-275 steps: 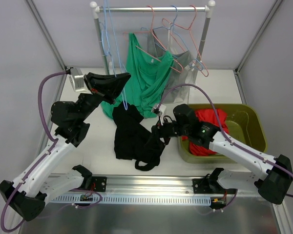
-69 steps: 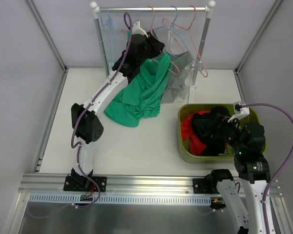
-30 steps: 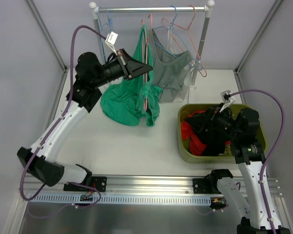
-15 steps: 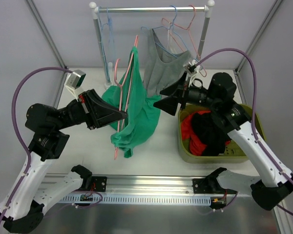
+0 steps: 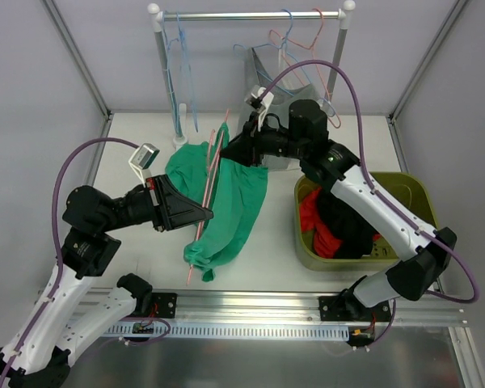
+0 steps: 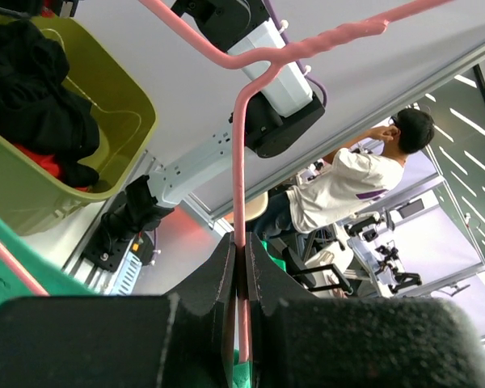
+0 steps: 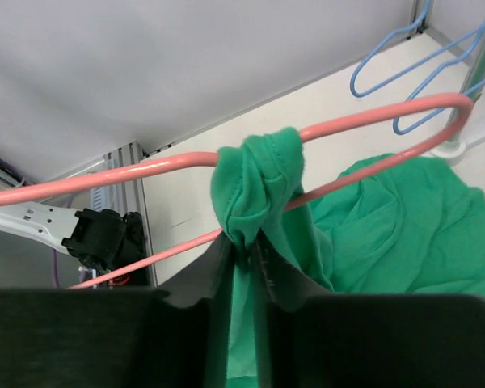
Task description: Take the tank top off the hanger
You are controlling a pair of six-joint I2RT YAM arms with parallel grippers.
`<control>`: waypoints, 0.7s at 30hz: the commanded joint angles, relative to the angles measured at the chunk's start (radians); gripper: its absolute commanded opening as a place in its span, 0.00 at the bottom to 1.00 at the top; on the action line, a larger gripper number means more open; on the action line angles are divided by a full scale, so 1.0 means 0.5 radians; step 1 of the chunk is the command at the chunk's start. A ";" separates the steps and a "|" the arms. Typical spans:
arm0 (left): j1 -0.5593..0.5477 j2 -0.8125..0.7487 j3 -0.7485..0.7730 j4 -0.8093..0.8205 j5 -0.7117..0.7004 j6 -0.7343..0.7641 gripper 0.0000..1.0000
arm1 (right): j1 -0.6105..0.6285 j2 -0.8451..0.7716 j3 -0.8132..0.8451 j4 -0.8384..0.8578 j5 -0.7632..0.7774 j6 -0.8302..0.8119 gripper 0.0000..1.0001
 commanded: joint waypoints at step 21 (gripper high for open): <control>-0.034 0.100 0.117 -0.024 0.164 0.198 0.00 | -0.532 0.494 0.625 -0.169 0.219 0.047 0.00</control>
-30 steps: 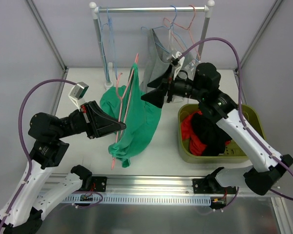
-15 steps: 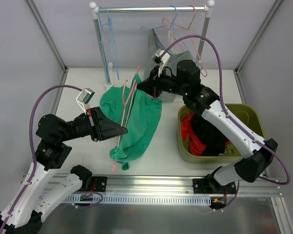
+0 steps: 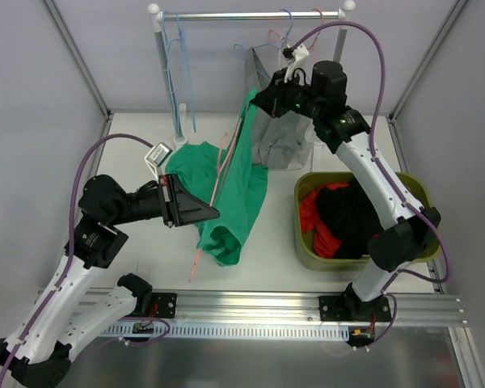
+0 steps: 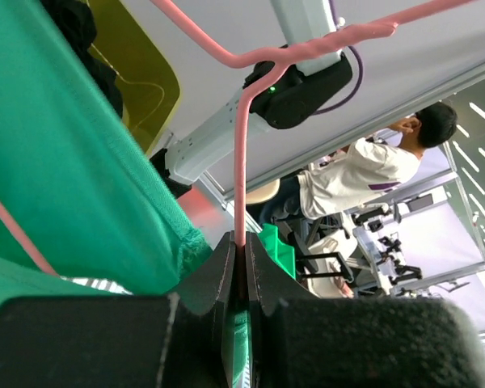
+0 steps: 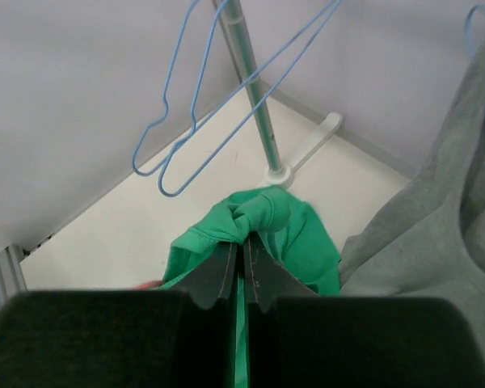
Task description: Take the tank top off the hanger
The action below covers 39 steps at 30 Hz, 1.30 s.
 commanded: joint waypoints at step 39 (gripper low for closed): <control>-0.042 1.025 0.634 0.864 -0.719 -0.030 0.00 | 0.311 -1.175 -1.848 0.082 0.338 0.356 1.00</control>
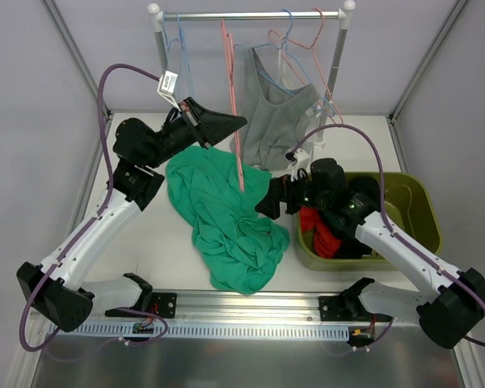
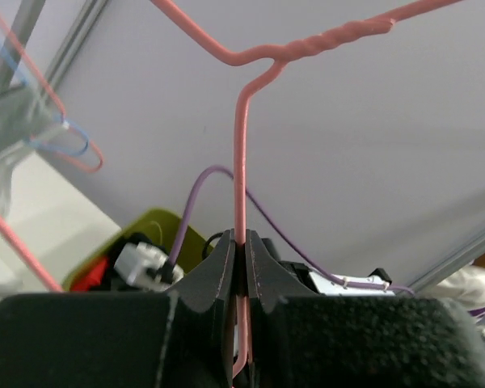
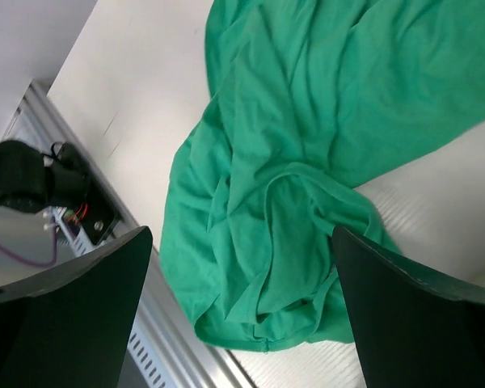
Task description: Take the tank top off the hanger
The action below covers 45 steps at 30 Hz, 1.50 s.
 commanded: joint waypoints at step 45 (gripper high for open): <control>0.588 1.367 1.182 -0.258 0.422 -0.986 0.04 | -0.046 -0.080 -0.017 0.201 0.128 0.046 1.00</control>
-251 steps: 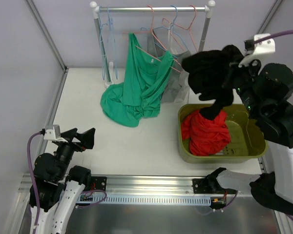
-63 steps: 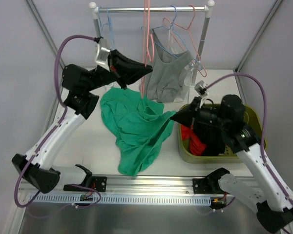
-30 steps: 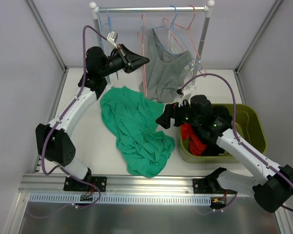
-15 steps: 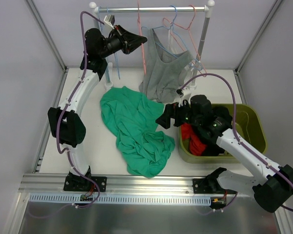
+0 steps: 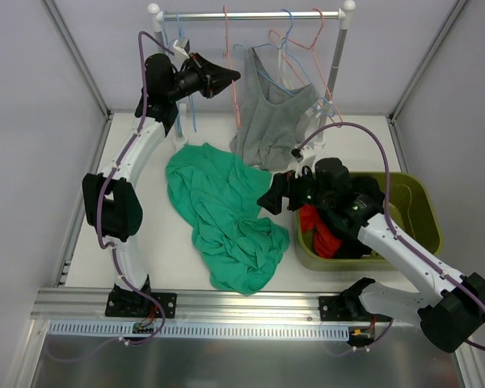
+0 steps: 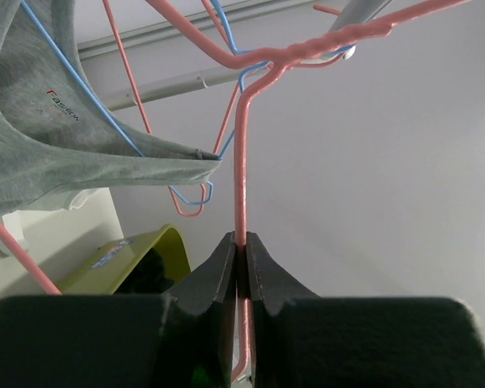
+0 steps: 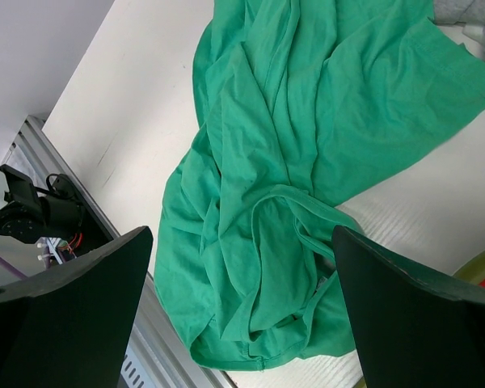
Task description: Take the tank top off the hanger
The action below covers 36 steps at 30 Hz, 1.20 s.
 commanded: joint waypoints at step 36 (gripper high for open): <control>-0.038 -0.467 0.173 -1.021 -0.560 1.561 0.99 | 0.027 0.417 0.177 0.141 -0.101 -0.060 0.99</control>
